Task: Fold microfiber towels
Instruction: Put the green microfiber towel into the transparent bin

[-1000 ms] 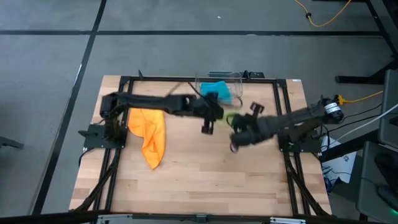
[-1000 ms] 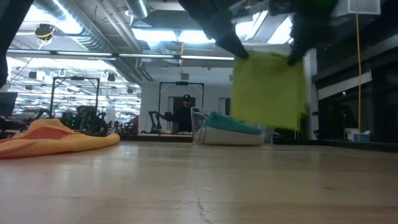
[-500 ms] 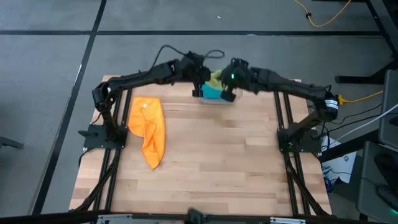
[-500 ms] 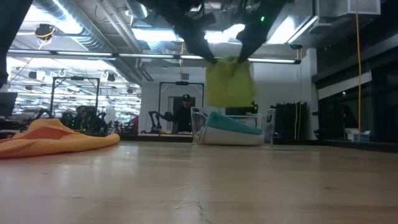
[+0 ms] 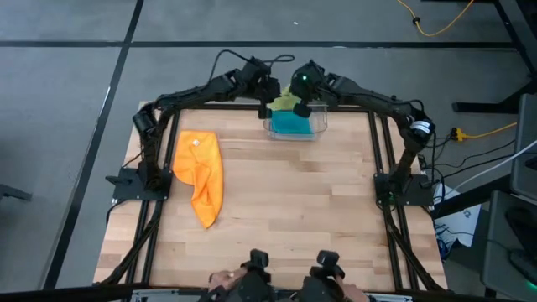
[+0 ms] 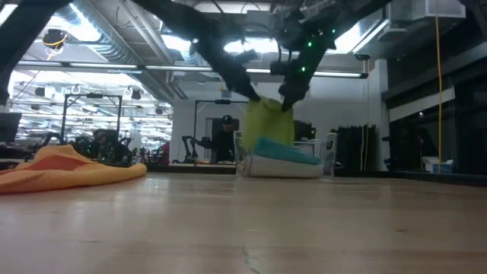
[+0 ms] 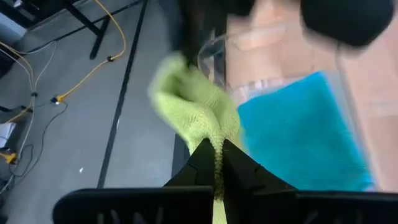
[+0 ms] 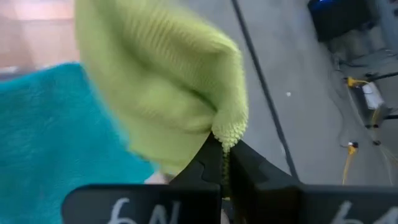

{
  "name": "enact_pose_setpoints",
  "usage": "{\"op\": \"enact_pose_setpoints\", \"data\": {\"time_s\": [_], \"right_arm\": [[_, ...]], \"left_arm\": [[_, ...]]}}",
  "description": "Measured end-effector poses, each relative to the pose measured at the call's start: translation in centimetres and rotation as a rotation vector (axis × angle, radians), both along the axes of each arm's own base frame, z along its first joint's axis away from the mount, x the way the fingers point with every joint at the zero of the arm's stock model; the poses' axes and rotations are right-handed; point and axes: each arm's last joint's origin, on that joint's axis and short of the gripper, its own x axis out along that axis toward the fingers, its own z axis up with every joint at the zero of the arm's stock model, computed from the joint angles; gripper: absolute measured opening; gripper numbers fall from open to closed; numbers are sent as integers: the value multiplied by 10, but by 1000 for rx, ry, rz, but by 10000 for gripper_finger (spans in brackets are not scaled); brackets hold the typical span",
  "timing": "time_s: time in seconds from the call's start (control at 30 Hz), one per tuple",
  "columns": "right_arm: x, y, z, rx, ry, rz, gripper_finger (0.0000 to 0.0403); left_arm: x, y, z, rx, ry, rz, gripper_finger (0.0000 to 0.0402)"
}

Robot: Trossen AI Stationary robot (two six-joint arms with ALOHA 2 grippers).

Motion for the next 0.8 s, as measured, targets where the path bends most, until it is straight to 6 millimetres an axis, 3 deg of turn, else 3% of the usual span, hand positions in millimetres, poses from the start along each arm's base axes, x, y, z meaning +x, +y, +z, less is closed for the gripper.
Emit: {"op": "enact_pose_setpoints", "data": {"time_s": [0.17, 0.4, 0.6, 0.8], "right_arm": [[-10, -12, 15, 1, 0, -37, 6], [-19, -18, 2, 55, 15, -45, 6], [-22, -13, -18, 149, 19, -47, 6], [-23, 4, -33, 257, 98, -13, 7]], "left_arm": [[13, 14, -20, 53, -13, 25, 0], [16, 20, -32, 41, -9, 26, 0], [19, 11, -42, -44, 36, 22, 0], [26, -13, -51, -142, 117, -11, 0]]}}
